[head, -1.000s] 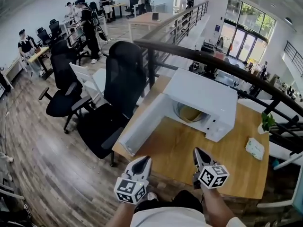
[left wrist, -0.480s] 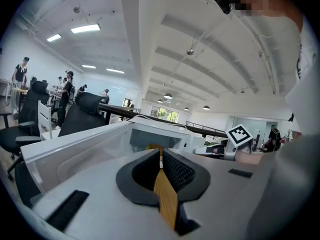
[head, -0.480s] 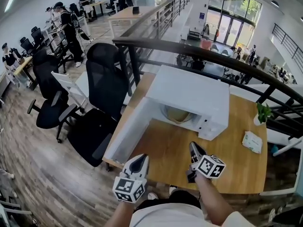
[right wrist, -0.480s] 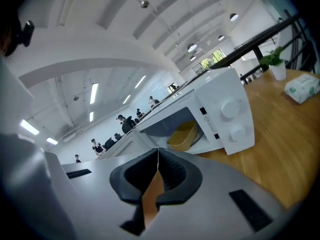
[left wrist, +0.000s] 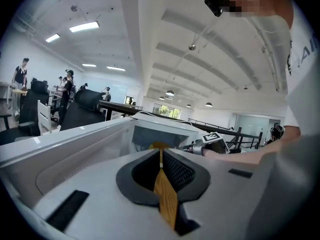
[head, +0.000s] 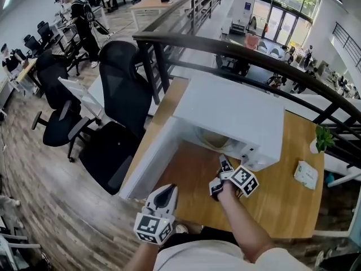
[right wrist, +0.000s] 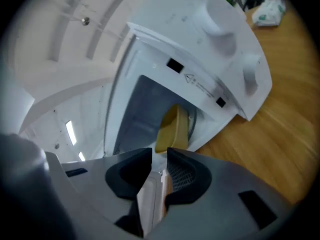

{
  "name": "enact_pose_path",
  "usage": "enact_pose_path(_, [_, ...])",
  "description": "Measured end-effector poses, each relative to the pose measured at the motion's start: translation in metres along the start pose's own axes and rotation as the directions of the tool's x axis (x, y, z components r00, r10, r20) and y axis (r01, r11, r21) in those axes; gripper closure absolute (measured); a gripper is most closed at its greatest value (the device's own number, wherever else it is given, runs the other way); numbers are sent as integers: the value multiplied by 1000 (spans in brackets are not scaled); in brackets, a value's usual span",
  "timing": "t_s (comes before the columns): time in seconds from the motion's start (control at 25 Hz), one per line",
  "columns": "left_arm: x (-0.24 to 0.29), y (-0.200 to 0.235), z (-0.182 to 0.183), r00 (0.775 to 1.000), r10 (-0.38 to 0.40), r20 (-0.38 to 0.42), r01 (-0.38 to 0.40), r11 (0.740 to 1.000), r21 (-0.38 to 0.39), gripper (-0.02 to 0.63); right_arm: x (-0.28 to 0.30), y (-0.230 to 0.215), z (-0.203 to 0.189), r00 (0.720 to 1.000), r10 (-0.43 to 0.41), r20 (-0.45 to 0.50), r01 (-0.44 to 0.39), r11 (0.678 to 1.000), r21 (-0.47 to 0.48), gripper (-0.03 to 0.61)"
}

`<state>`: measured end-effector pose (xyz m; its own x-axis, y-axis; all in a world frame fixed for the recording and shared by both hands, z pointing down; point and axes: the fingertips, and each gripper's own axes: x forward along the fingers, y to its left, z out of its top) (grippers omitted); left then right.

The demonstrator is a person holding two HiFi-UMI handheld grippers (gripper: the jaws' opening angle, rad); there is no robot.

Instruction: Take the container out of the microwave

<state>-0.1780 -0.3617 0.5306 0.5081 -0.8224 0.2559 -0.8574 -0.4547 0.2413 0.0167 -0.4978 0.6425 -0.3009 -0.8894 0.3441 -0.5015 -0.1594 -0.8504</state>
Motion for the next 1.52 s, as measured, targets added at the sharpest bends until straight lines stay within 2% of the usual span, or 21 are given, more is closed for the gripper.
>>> enact_pose_path(0.12, [7, 5, -5, 1000, 3, -22, -3, 1000, -9, 569, 22, -18, 2, 999, -49, 9, 48, 996, 69, 483])
enact_pose_path(0.32, [12, 4, -10, 999, -2, -42, 2, 1000, -18, 569, 41, -25, 7, 997, -68, 30, 64, 990, 123, 483])
enact_pose_path(0.56, [19, 3, -15, 999, -20, -49, 20, 1000, -13, 569, 59, -30, 9, 992, -117, 43, 110, 984, 139, 489])
enact_pose_path(0.88, [9, 6, -16, 999, -7, -47, 7, 1000, -14, 569, 60, -35, 5, 986, -165, 21, 160, 976, 147, 540])
enact_pose_path(1.12, [0, 6, -16, 999, 4, -38, -4, 1000, -17, 569, 46, -21, 8, 991, -130, 24, 127, 985, 118, 546])
enact_pose_path(1.52, [-12, -9, -14, 999, -23, -24, 23, 1000, -5, 569, 8, -7, 5, 999, -47, 20, 45, 996, 80, 545])
